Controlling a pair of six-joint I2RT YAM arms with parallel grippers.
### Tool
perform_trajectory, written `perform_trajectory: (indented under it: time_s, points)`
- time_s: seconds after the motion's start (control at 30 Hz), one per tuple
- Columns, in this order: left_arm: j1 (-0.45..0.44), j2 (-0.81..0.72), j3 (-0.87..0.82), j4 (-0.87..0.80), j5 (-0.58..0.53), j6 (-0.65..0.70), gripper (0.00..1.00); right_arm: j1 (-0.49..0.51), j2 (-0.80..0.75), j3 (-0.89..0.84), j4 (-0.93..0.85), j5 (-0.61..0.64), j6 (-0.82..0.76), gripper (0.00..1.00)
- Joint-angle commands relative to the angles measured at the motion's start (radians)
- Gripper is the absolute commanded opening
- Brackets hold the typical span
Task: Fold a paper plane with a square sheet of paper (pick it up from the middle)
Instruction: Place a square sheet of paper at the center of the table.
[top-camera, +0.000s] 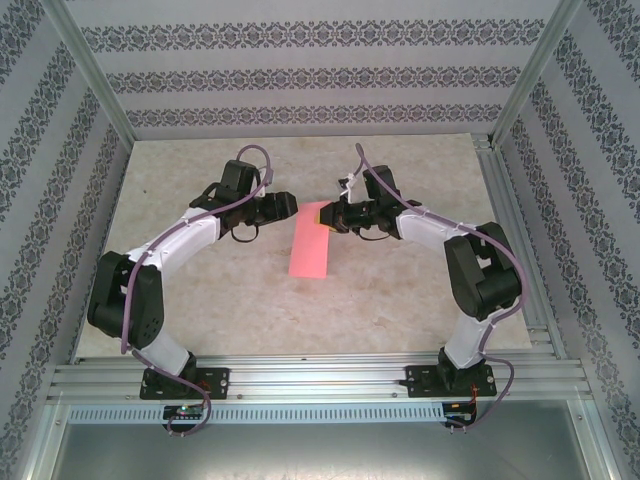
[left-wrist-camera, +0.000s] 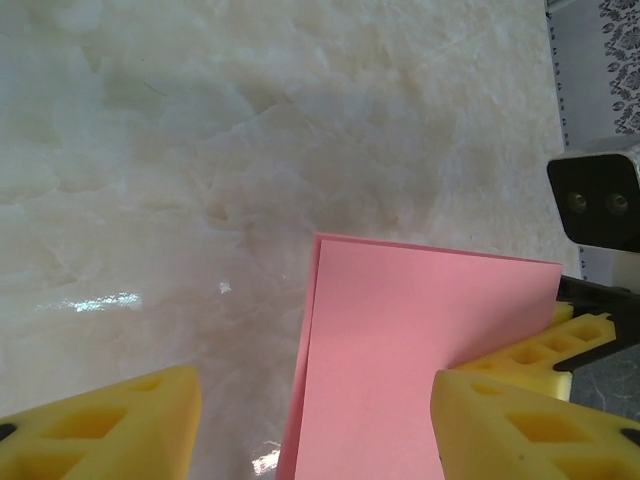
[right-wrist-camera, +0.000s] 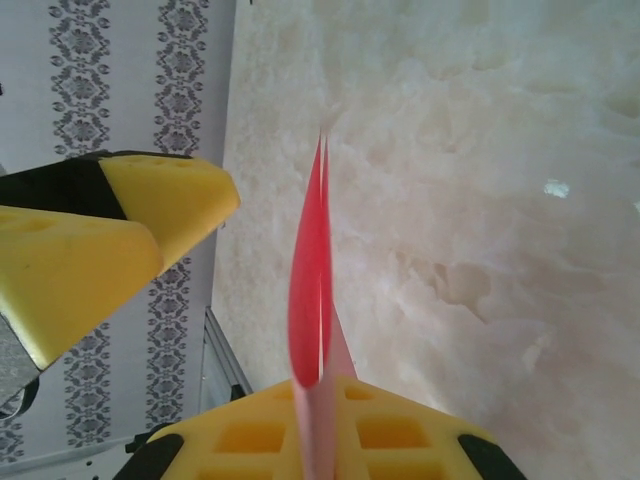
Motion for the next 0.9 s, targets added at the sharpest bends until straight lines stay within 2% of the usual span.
perform_trajectory:
  time_s: [0.0,0.1,0.23,0.33,0.37,0.43,0.5,0.53,0.63,0.7,0.73,0.87]
  points:
    - [0.016,-0.012,-0.005,-0.01,0.017,-0.001,0.63,-0.009,0.066,-0.015,0.065,-0.059,0.014,0.11]
    - [0.015,-0.018,-0.005,-0.007,0.02,-0.004,0.63,-0.021,0.12,-0.017,0.066,-0.102,-0.01,0.11]
    - [0.015,-0.023,-0.007,-0.012,0.015,-0.008,0.63,-0.063,0.173,-0.011,0.021,-0.096,-0.065,0.12]
    - [0.016,-0.023,-0.008,-0.014,0.018,-0.011,0.63,-0.088,0.187,0.031,-0.141,-0.018,-0.182,0.22]
    - [0.015,-0.023,-0.008,-0.015,0.022,-0.009,0.63,-0.093,0.197,0.051,-0.2,0.007,-0.22,0.35]
    - [0.015,-0.021,-0.011,-0.013,0.017,-0.009,0.63,-0.1,0.21,0.102,-0.325,0.073,-0.296,0.36]
    - [0.016,-0.018,-0.017,-0.006,0.016,-0.01,0.63,-0.11,0.18,0.113,-0.39,0.167,-0.332,0.42]
    - [0.016,-0.017,-0.018,-0.004,0.014,-0.011,0.63,-0.112,0.163,0.117,-0.419,0.203,-0.347,0.42]
    - [0.015,-0.023,-0.032,0.009,-0.005,-0.013,0.63,-0.096,0.073,0.131,-0.555,0.454,-0.386,0.5]
    - [0.02,-0.031,-0.044,0.017,-0.018,-0.015,0.64,-0.052,-0.011,0.125,-0.623,0.608,-0.41,0.51]
    - [0.024,-0.034,-0.05,0.019,-0.025,-0.017,0.64,-0.024,-0.047,0.118,-0.642,0.664,-0.408,0.57]
    - [0.059,-0.039,-0.084,0.035,-0.05,-0.043,0.64,0.147,-0.135,0.102,-0.735,0.89,-0.398,0.63]
